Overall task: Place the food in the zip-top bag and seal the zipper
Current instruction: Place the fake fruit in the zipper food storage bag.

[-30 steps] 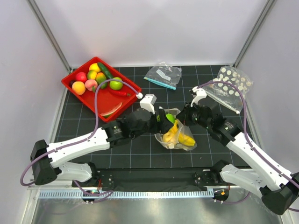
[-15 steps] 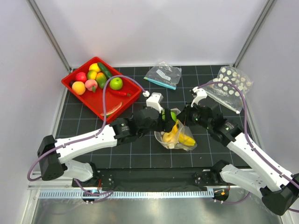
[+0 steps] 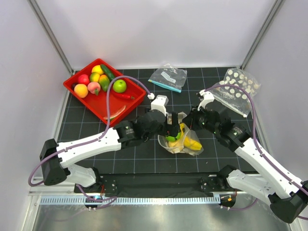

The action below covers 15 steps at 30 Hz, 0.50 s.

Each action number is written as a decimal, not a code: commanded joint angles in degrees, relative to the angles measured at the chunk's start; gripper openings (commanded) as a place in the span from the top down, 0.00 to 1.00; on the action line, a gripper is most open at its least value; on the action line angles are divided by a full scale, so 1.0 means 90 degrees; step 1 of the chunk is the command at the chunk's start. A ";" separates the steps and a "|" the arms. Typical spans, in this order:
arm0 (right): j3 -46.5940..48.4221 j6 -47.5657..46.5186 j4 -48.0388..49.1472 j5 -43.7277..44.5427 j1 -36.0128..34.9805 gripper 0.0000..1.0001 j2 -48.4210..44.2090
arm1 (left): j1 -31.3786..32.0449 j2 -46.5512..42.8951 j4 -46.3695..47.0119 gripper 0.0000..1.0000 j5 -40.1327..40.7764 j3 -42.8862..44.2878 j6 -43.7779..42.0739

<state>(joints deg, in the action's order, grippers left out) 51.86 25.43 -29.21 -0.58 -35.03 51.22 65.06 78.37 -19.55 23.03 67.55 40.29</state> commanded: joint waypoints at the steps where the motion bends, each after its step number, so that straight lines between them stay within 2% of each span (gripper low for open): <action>1: 0.0224 -0.0003 0.0014 0.0035 -0.0005 0.98 -0.0154 | 0.0095 -0.0221 -0.0268 0.00 0.0244 0.0356 -0.0219; 10: 0.0342 -0.0013 -0.0201 0.0035 0.0005 0.97 -0.0144 | 0.0242 -0.0231 -0.0796 0.00 0.1112 0.0463 -0.0784; 15: 0.0361 -0.0013 -0.0231 0.0035 0.0005 0.97 -0.0164 | 0.0135 0.0295 -0.1078 0.01 0.1553 0.0970 -0.1254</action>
<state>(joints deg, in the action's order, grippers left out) 52.40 25.41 -31.68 -0.58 -35.03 50.85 66.96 78.89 -28.03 31.88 72.10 33.06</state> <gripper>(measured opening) 0.078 0.994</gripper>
